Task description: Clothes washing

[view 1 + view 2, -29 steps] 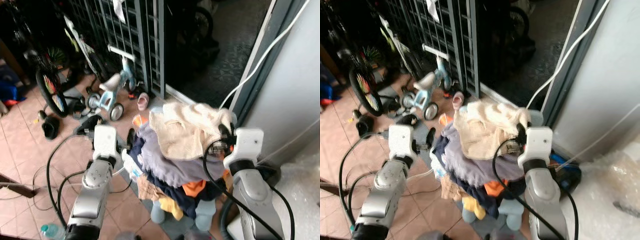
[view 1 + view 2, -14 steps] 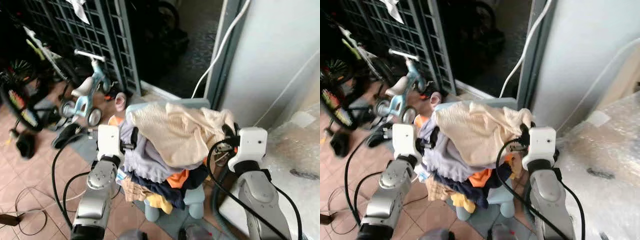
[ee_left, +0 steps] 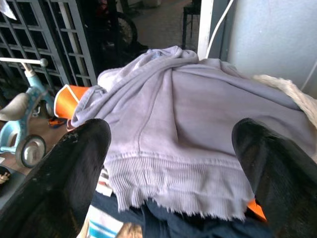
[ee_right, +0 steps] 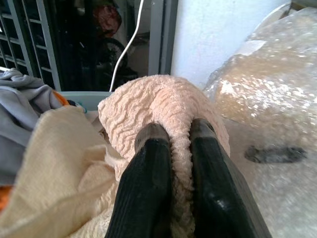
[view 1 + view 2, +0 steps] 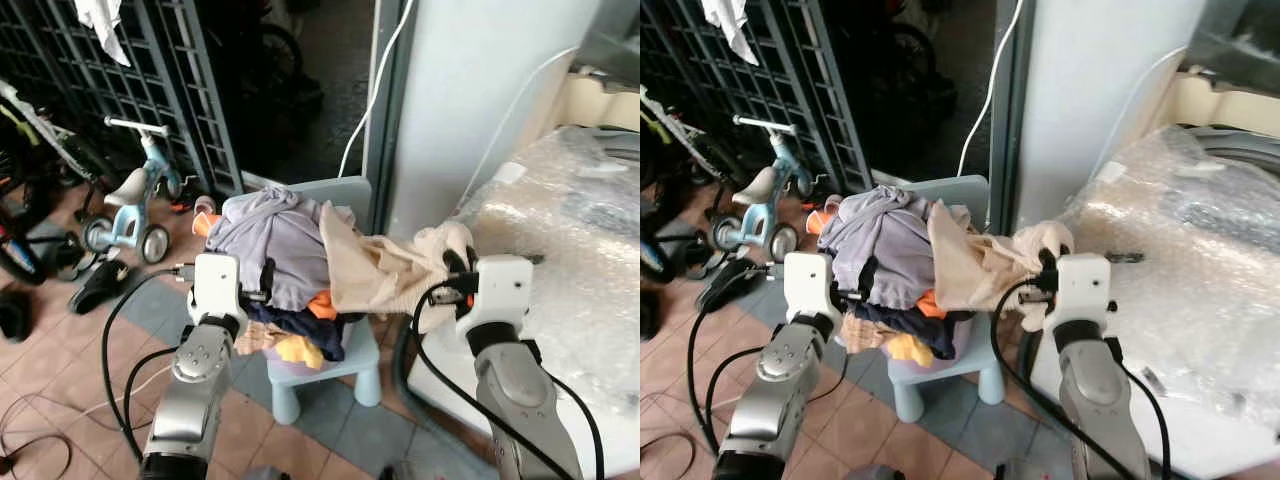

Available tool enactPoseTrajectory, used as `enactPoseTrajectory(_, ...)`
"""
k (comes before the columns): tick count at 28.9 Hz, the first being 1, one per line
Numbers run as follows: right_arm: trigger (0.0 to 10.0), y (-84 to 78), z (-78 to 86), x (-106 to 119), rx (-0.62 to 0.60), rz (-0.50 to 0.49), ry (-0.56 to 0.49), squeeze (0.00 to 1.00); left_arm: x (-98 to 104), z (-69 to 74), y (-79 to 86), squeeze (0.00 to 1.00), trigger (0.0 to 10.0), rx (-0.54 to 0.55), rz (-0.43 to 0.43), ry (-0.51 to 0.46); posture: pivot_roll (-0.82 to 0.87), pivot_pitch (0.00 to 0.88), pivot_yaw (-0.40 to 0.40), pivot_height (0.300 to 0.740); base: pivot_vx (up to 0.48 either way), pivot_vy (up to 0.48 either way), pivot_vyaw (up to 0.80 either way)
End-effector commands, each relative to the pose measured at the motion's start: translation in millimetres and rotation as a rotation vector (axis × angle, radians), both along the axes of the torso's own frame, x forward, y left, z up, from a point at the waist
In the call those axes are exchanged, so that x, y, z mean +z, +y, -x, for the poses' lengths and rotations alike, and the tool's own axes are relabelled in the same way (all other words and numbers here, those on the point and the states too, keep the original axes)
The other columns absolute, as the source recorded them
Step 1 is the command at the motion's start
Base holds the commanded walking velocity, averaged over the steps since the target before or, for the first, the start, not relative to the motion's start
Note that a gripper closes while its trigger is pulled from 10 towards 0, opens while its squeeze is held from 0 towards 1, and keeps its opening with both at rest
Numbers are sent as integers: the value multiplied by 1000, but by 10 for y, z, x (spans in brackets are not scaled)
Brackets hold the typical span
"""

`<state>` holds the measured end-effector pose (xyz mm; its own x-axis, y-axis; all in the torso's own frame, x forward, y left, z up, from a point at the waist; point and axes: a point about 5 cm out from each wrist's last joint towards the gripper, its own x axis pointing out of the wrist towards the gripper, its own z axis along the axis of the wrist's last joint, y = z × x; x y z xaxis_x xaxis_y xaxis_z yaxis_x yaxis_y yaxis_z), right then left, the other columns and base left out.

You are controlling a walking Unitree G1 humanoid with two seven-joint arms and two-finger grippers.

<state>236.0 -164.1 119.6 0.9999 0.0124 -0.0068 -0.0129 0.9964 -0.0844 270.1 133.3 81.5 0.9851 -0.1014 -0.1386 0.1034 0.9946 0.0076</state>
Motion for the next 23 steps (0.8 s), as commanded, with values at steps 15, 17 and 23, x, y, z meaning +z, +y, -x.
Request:
enactPoseTrajectory(15,10000,-155,4,49,-132,41,-15,0,-20,115,231,0,10000,29,-53,15,-90,0,58,740,0,0,0)
enactPoseTrajectory(17,10000,-150,-5,8,-132,42,18,0,-24,118,210,0,10000,13,-47,17,-90,0,58,740,0,0,-284)
enactPoseTrajectory(23,10000,-166,-23,26,-145,36,6,0,1,120,176,0,10000,-30,-32,2,-98,0,65,740,44,0,-740)
